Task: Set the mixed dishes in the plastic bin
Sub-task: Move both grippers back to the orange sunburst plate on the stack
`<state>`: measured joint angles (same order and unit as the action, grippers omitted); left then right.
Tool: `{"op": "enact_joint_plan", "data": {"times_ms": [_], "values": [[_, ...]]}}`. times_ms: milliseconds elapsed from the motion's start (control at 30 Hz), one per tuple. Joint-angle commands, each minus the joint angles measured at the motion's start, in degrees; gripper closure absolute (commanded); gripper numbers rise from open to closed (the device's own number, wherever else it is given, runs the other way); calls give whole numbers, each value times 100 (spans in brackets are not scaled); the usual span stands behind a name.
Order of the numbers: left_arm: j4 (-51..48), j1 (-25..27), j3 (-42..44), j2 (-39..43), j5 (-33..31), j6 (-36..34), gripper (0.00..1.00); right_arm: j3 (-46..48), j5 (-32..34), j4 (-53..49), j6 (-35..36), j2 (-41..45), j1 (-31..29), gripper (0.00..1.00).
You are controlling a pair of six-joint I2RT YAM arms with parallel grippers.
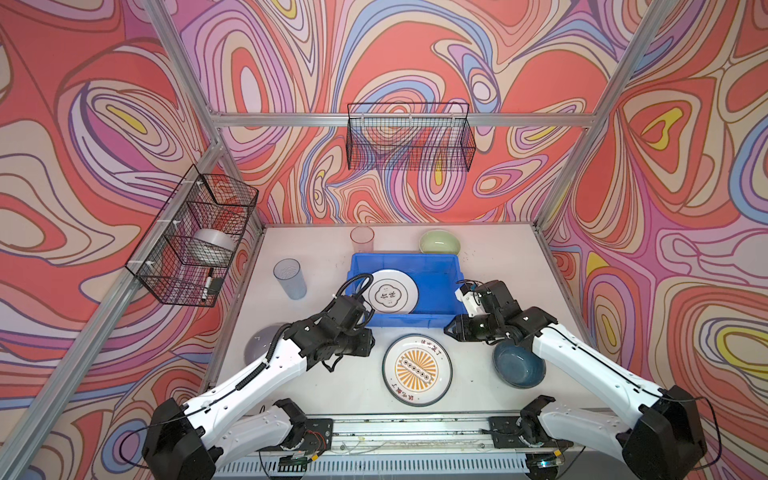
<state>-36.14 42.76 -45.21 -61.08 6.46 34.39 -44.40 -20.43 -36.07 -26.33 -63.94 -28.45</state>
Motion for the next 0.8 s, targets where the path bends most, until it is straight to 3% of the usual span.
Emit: {"op": "enact_joint_plan", "data": {"times_ms": [0, 400, 767], "values": [[238, 269, 171, -125, -205, 294, 60, 260, -59, -25, -163, 179, -58, 67], [841, 993, 453, -655, -339, 654, 63, 1332, -23, 713, -656, 268, -126, 69], [1010, 1112, 692, -983, -325, 760, 65, 1938, -215, 1507, -1023, 228, -205, 72]]}}
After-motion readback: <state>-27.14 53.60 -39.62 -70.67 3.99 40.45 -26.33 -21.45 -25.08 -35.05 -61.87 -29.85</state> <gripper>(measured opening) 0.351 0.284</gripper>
